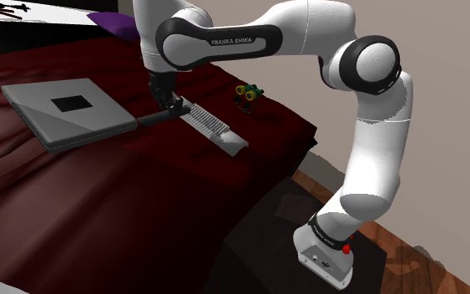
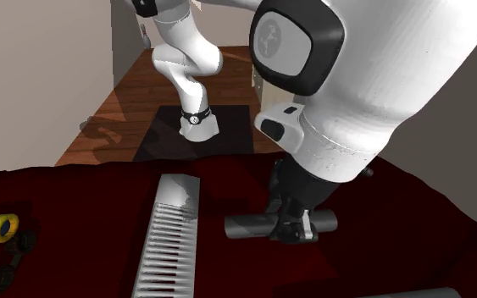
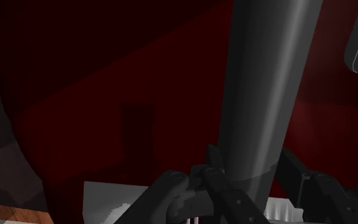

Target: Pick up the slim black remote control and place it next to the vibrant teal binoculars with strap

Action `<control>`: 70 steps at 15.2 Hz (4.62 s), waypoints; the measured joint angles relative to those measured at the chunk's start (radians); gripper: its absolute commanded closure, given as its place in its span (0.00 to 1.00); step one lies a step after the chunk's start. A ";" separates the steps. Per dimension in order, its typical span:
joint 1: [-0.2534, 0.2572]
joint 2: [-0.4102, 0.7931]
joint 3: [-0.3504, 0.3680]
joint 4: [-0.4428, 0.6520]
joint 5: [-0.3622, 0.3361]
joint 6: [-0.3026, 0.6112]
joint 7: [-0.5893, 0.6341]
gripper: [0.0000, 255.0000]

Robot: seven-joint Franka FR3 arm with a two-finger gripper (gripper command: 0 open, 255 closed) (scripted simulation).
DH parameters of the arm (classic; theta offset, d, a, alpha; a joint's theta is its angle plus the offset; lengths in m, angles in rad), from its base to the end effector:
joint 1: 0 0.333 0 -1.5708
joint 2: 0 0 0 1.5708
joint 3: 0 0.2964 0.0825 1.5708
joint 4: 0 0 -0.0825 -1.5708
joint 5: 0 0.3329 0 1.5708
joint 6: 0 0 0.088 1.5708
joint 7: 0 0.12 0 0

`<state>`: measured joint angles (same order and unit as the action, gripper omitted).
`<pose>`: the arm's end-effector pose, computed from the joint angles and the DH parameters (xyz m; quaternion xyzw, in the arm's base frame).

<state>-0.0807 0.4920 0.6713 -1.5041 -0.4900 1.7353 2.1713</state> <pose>0.5575 0.2419 0.4047 0.7274 -0.6767 0.0713 0.0885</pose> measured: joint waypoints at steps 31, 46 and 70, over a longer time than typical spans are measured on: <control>-0.140 -0.102 -0.021 0.162 0.055 -0.187 -0.253 1.00; -0.354 -0.063 -0.116 0.215 0.043 -0.119 -0.558 1.00; -0.436 0.010 -0.159 0.055 0.002 0.124 -0.581 1.00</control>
<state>-0.5163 0.5024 0.5123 -1.4496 -0.4883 1.8592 1.5900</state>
